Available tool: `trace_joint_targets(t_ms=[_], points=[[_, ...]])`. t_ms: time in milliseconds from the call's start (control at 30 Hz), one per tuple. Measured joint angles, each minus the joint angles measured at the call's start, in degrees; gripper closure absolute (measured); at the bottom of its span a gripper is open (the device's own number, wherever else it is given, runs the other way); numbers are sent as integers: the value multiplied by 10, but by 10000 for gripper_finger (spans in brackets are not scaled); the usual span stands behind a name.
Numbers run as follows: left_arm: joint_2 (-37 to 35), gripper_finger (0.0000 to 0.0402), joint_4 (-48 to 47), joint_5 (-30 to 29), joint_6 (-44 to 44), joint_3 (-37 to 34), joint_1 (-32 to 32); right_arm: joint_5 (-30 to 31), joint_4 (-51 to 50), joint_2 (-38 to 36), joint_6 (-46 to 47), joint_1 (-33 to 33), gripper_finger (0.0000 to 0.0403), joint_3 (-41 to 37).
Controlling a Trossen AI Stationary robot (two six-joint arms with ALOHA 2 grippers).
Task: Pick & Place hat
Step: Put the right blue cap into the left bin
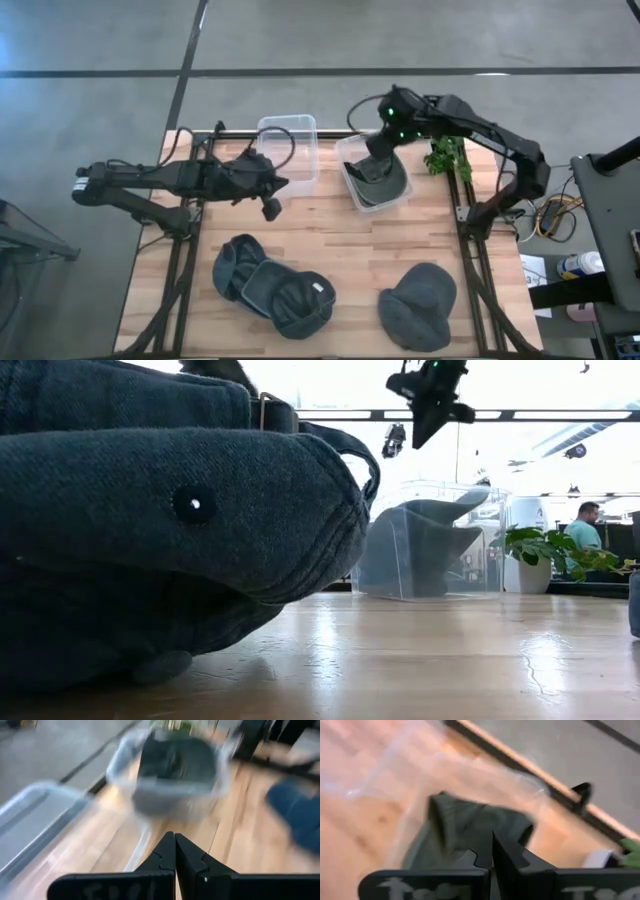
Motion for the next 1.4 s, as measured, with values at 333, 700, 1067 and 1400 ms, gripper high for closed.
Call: trace_joint_targets(t_ms=[333,700,1067,1400], points=[[0,402,-209,9,-55,-32,-3,-68,-3,-4,83,147,394,-60],[0,402,-151,82,-81,-124,-39,-107,-45,0,210,335,394,-89],[0,402,-135,82,-47,-135,-48,-177,-48,0,421,455,394,-182],[-1,402,-120,82,-38,-140,-50,-221,-44,0,525,548,378,-243]])
